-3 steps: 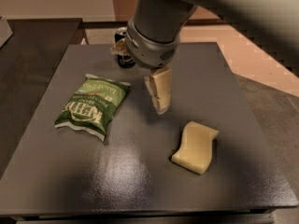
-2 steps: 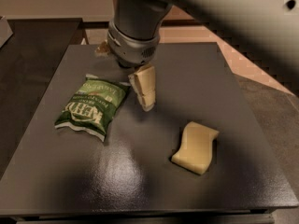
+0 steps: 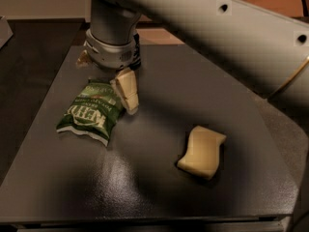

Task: Pick green jalapeno chip bag

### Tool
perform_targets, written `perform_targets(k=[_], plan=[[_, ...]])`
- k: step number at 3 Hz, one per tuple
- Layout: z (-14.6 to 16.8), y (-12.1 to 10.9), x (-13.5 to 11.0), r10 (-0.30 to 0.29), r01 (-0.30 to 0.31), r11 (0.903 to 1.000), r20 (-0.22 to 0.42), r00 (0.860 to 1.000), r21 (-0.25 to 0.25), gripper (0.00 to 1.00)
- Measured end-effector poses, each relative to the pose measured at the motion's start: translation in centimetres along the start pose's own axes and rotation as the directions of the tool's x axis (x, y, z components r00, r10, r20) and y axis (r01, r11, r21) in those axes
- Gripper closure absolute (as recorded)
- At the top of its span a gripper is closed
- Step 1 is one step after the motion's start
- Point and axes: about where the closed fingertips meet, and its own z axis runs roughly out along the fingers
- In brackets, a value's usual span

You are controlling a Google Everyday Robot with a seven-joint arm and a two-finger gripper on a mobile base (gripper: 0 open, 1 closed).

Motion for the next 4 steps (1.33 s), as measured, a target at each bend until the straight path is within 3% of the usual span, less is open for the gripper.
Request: perform_targets(k=[2, 3, 4], plan=[[3.6, -1.4, -0.9, -0.079, 0.081, 0.9934, 0.019, 0.997, -0.081, 0.0], [5.4, -1.6, -0.9, -0.104, 0.102, 0.9848, -0.008, 0.995, -0.14, 0.0], [6.7, -1.8, -0.4, -0.118, 0.106, 0.9753, -0.053, 0.992, -0.194, 0.18]])
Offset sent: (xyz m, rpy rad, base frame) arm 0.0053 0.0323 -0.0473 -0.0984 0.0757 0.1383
